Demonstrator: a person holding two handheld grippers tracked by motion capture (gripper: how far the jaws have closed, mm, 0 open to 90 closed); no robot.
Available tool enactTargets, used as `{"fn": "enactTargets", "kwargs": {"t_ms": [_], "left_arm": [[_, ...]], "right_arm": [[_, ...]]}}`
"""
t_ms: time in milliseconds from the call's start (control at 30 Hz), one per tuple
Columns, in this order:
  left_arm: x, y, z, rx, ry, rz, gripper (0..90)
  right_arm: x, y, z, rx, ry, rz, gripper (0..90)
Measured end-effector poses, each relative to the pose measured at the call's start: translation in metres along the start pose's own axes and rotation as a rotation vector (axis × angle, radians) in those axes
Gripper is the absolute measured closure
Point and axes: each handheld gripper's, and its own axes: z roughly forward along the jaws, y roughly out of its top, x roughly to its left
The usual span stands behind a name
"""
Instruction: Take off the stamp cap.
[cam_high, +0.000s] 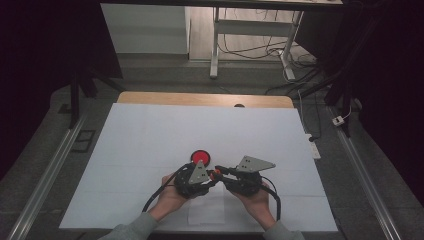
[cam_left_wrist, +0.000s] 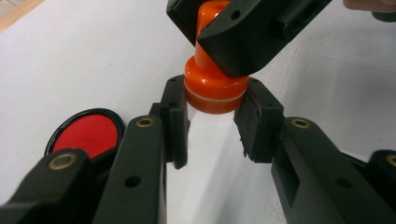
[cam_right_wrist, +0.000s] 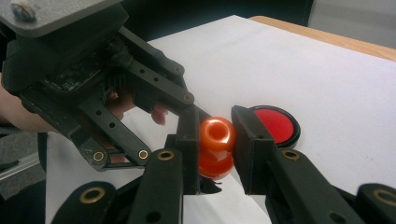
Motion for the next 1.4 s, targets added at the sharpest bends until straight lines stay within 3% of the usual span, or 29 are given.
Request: {"fn": "enactTargets", "kwargs": {"t_ms": [767, 800, 833, 867, 933, 1033, 1133, 1400], "left_arm": [[0.0, 0.0, -0.001, -0.002, -0.003, 0.009, 65.4], [0.0, 0.0, 0.0, 0.008, 0.001, 0.012, 65.4], [-0.001, -0.002, 0.002, 0.048, 0.014, 0.036, 65.5], [-0.001, -0.005, 0.005, 0.066, 0.024, 0.046, 65.5], [0.002, -0.009, 0.004, -0.005, -0.001, -0.032, 65.5], [0.001, -0.002, -0.003, -0.028, 0.004, -0.017, 65.5], [0.001, -0.003, -0.002, -0.008, 0.009, -0.003, 65.4], [0.005, -0.005, -0.004, -0.012, 0.011, -0.03, 65.4]], "right_arm": [[0.0, 0.0, -0.001, -0.002, 0.005, -0.007, 72.4], [0.0, 0.0, -0.001, -0.002, 0.005, -0.007, 72.5], [0.001, 0.0, -0.001, -0.013, 0.002, -0.006, 72.5], [0.0, 0.001, -0.005, -0.043, -0.031, -0.005, 72.5], [-0.007, 0.007, -0.016, -0.079, -0.042, 0.019, 72.5], [-0.013, 0.009, -0.027, -0.106, -0.055, 0.023, 72.6], [-0.013, 0.009, -0.026, -0.101, -0.05, 0.025, 72.6], [-0.013, 0.008, -0.024, -0.093, -0.04, 0.027, 72.5]]}}
